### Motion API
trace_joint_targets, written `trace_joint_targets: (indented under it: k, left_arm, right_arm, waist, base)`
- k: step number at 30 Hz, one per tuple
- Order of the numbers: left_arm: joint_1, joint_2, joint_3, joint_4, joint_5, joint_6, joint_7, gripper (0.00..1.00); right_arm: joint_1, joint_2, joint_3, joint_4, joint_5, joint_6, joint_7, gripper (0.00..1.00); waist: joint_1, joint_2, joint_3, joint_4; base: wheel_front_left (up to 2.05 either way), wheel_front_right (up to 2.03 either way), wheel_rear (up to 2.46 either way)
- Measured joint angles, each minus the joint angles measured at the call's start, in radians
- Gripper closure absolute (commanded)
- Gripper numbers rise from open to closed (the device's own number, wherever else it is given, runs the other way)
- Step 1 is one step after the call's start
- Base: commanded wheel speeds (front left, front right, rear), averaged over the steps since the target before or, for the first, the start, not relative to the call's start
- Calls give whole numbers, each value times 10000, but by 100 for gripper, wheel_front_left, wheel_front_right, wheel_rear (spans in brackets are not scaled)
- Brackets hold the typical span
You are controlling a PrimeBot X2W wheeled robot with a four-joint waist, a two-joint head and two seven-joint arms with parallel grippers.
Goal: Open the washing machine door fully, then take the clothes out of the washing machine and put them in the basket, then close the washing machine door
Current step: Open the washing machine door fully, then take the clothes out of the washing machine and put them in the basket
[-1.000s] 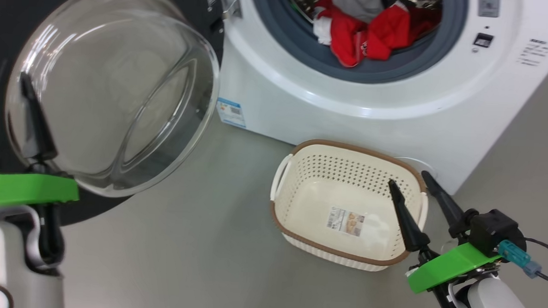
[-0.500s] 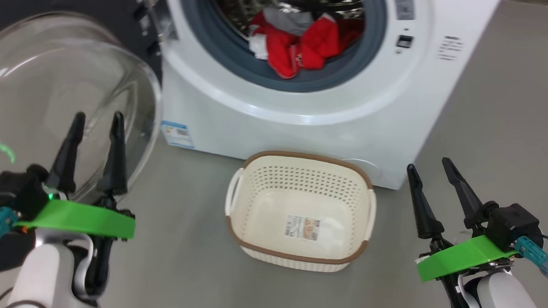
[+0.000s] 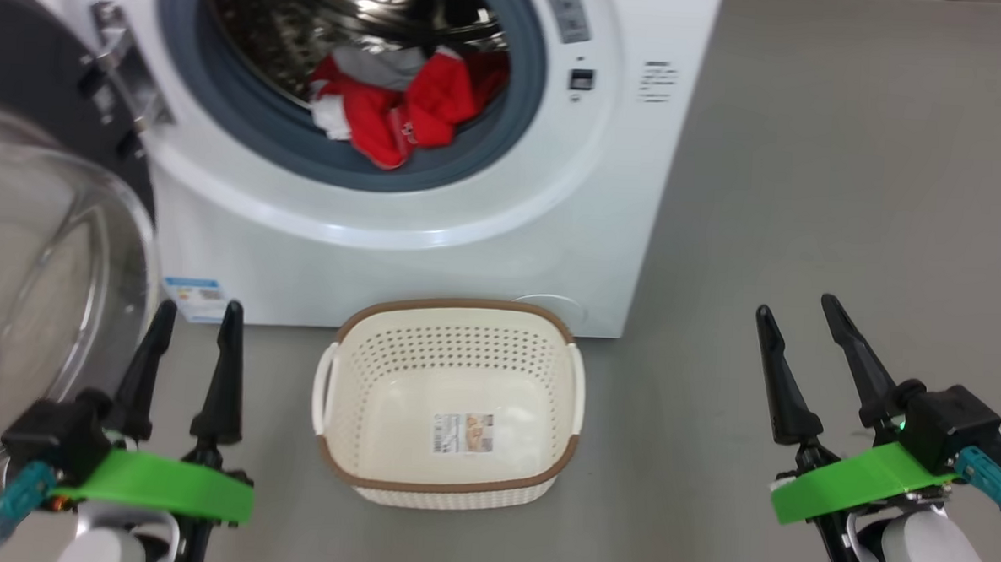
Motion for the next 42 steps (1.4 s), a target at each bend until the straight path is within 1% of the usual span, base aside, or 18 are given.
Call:
trace_joint_targets:
  k: [3,6,11,16,23,29,42]
  left_arm:
    - [489,-35,109,-291,253,0,0,0]
    - [956,-192,140,-389,376,0,0,0]
    - [1449,-196,211,-424,719,0,-2,0]
    - [1800,-192,196,-420,825,0,-2,0]
    - [2128,-188,146,-420,907,0,0,0]
    - [2264,-163,115,-414,924,0,0,0]
    - [2346,-186,343,-376,915,0,0,0]
  right_arm:
    - [174,-2,-19,-38,65,0,0,0]
    - [342,-2,-73,-98,73,0,0,0]
    - [686,6,-128,-199,155,0,0,0]
    - [765,8,-38,-272,165,0,0,0]
    - [1144,-27,-48,-282,163,0,0,0]
    - [1321,-27,-267,-288,151,0,0,0]
    - [1330,-33,-267,-278,125,0,0,0]
  waist:
    - [0,0,-94,-335]
    - [0,0,-224,-617]
    - [0,0,-484,-949]
    - [0,0,-674,-1168]
    - [0,0,-850,-1220]
    - [0,0,-1035,-1195]
    - [0,0,-1186,-1227]
  base:
    - [0,0,0]
    - [0,0,0]
    - [0,0,0]
    - [0,0,0]
    - [0,0,0]
    - [0,0,0]
    - [0,0,0]
